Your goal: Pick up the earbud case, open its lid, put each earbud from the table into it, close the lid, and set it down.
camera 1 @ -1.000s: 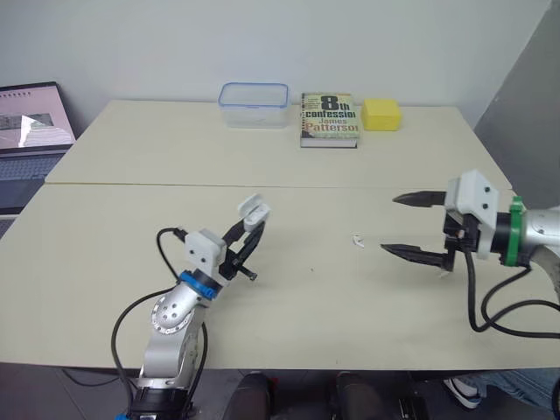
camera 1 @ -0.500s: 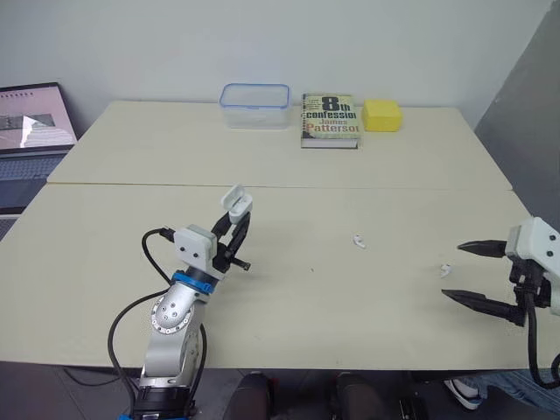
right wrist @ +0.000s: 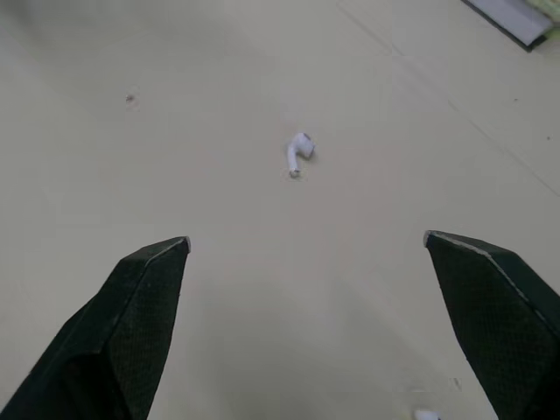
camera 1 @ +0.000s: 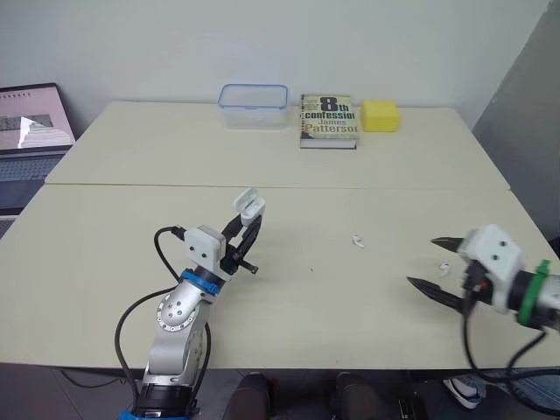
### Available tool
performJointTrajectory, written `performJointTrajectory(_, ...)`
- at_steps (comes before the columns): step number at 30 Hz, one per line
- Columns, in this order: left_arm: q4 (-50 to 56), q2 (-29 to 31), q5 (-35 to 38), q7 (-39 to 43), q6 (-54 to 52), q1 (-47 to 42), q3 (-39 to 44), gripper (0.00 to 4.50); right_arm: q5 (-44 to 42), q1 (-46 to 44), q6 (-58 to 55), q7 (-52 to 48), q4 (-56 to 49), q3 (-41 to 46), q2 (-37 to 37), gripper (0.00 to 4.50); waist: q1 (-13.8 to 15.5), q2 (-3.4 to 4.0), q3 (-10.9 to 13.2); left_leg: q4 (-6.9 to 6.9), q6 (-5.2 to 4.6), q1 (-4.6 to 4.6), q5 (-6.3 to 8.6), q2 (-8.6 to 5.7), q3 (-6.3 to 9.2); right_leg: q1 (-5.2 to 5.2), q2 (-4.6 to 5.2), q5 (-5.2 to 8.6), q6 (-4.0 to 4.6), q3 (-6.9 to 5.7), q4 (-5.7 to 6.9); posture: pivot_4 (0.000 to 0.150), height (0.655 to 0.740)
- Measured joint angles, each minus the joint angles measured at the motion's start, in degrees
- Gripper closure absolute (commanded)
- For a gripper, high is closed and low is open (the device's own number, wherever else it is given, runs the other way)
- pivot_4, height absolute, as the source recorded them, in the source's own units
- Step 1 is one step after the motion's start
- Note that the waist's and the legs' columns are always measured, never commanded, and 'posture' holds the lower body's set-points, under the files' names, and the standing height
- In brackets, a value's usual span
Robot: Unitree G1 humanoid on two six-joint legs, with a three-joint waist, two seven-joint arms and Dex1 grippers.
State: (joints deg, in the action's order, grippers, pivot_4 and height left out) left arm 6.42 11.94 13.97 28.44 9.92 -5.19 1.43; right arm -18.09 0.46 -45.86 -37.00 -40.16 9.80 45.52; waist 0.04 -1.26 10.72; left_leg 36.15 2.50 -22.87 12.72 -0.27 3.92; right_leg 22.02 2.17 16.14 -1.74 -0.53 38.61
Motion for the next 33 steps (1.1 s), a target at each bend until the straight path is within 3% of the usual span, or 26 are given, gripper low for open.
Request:
performJointTrajectory(7, -0.3, -0.3, 0.2, 0.9, 0.3, -0.5, -1.1, 3.74, 9.1, -15.0, -0.9, 13.9, 16.4, -18.4, -17.9, 0.00, -0.2, 0.01, 0.0, -0.02, 0.00, -0.01, 0.00, -0.02, 0.03, 0.03, 0.00, -0.02, 0.03, -0.01, 0.04, 0.150, 0.7400)
performJointTrajectory(12, -0.3, -0.2, 0.1, 0.9, 0.2, -0.5, -1.1, 3.74, 12.3, -20.1, 4.0, 16.7, 29.4, -20.5, -23.7, 0.00, -0.1, 0.01, 0.0, -0.03, 0.00, -0.02, 0.00, -0.04, 0.02, 0.05, 0.02, -0.18, 0.30, 0.01, 0.05, 0.150, 0.7400)
performJointTrajectory(18, -0.2, -0.2, 0.0, 0.9, 0.2, -0.4, -1.2, 3.74, 12.8, -21.9, 7.4, 17.3, 34.4, -19.8, -25.6, 0.00, -0.2, 0.02, 0.0, -0.01, -0.01, 0.09, 0.00, 0.00, 0.04, 0.03, -0.01, -0.17, 0.29, 0.00, 0.23, 0.150, 0.7400)
performJointTrajectory(22, -0.1, -0.2, 0.0, 0.9, 0.2, -0.2, -1.2, 3.74, 11.8, -21.2, 4.1, 17.6, 33.1, -18.1, -27.3, 0.94, -0.1, 0.04, 0.0, -0.01, -0.01, 0.09, 0.00, -0.01, 0.06, 0.03, -0.01, -0.17, 0.29, -0.01, 0.25, 0.150, 0.7400)
performJointTrajectory(31, 0.0, -0.2, 0.0, 1.0, 0.2, 0.0, -1.3, 3.74, 7.7, -19.9, -6.1, 18.8, 28.1, -12.6, -29.7, 4.09, 0.0, 0.04, -0.1, -0.03, -0.01, 0.05, 0.00, -0.02, 0.09, 0.03, 0.01, -0.16, 0.29, -0.05, 0.22, 0.150, 0.7400)
performJointTrajectory(33, 0.0, -0.2, 0.0, 1.0, 0.2, 0.0, -1.5, 3.74, 7.3, -19.7, -7.4, 17.8, 26.7, -13.0, -28.6, 4.10, -0.1, 0.04, -0.1, -0.04, -0.01, 0.04, 0.00, -0.02, 0.09, 0.05, 0.00, -0.15, 0.27, -0.06, 0.21, 0.150, 0.7400)
